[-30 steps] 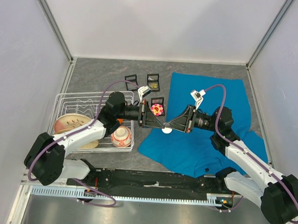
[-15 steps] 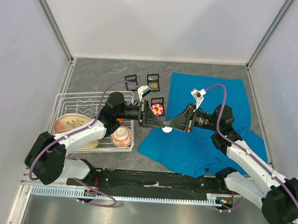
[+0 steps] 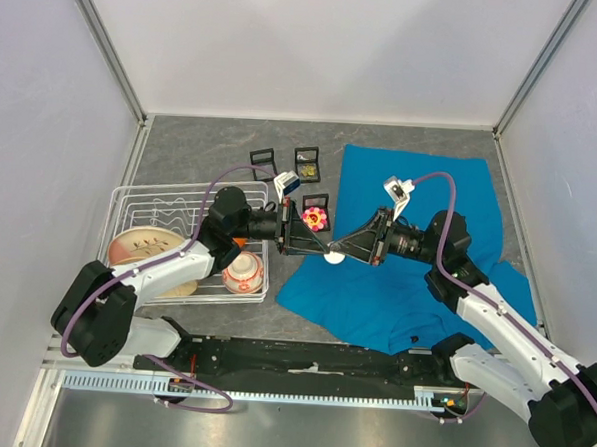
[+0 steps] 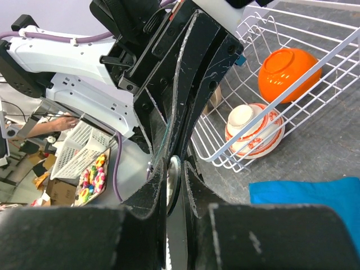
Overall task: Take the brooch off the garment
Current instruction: Close the brooch.
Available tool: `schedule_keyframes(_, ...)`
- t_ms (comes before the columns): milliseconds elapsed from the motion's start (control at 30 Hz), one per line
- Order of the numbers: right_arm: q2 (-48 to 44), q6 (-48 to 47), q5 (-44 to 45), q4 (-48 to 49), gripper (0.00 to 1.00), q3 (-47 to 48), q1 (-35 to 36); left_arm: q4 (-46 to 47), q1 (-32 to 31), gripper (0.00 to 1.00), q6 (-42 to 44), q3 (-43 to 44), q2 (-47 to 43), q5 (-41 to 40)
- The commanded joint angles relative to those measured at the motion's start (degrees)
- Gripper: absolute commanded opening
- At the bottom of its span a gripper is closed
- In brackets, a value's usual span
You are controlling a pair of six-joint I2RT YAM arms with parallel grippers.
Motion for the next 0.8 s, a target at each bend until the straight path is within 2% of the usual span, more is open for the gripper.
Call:
schedule_keyframes(0, 1.83, -8.57, 4.75, -6.97, 0.00, -0.45, 0.78, 12.13, -0.79, 0.02, -8.69, 1.62, -1.22, -0.42)
schedule_keyframes(300, 0.00, -16.75, 8.79, -12.69, 0.00, 1.31, 0.95, 15.73, -0.79, 0.02, -12.38, 1.45, -1.30, -0.51)
schedule_keyframes(533, -3.00, -12.99, 16.34, -9.45, 0.00, -0.27, 2.53, 17.76, -0.79, 0.02, -14.41, 1.45, -0.86, -1.83)
schedule_keyframes(767, -2.65, -8.75, 23.82, -10.49, 0.00, 0.96, 7.36, 17.05, -0.97, 0.02, -13.88, 1.45, -0.69, -2.62)
